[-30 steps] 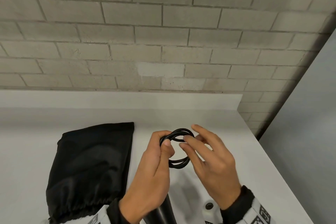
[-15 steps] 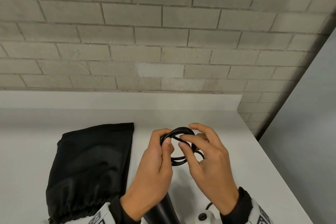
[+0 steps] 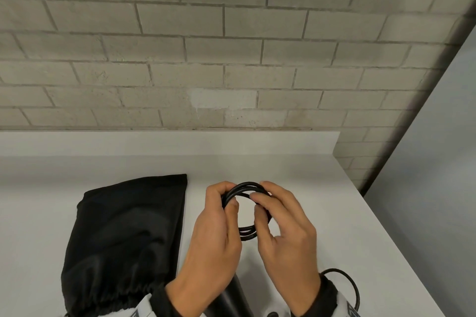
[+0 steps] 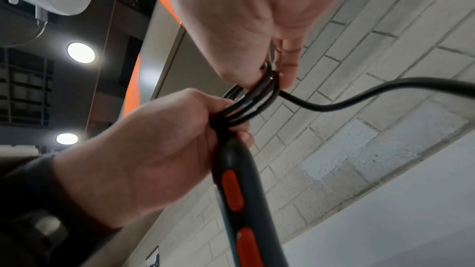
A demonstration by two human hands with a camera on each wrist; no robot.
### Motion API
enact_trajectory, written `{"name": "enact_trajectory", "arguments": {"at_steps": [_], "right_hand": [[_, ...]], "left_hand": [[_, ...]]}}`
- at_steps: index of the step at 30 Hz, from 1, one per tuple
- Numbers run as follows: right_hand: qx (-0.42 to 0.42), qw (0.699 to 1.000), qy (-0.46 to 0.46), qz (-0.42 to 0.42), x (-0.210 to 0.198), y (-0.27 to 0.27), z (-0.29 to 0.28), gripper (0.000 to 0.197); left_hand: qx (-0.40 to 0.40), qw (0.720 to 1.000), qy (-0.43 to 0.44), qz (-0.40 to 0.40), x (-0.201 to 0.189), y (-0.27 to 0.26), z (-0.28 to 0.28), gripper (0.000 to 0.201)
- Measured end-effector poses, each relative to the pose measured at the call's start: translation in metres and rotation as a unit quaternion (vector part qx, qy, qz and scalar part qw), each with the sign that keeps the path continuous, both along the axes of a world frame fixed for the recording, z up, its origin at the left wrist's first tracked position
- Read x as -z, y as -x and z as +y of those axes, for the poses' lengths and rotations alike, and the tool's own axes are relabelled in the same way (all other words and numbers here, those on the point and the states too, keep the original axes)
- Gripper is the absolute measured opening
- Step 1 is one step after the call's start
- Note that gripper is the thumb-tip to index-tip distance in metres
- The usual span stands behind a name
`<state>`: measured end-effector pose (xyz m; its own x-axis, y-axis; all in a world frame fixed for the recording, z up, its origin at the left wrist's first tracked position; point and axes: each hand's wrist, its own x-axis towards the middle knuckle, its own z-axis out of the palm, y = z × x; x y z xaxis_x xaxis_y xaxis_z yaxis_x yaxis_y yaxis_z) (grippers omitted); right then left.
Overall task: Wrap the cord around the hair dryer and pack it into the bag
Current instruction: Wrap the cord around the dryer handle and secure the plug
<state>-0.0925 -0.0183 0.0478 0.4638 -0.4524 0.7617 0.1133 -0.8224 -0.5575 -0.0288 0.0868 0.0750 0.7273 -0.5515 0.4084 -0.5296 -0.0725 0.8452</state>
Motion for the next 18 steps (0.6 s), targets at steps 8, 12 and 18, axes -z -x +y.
{"name": "enact_trajectory", "arguments": {"at_steps": [8, 12, 18], "right_hand": [[-0.025, 0.999, 0.008, 0.047, -0.0016, 0.0014, 0.0009, 0.031], [-0.030, 0.999, 0.017, 0.037, -0.0054, 0.0021, -0.0013, 0.039], [0.010, 0.993, 0.057, 0.107, -0.0003, 0.0015, 0.0036, 0.025]], "left_hand": [[-0.003, 0.999, 0.033, -0.002, 0.0076, -0.0011, 0.0009, 0.018], [-0.001, 0.999, 0.031, -0.013, 0.0092, 0.0000, 0.0007, 0.018], [0.009, 0.999, 0.032, -0.002, 0.0063, -0.0017, 0.0018, 0.022]]}}
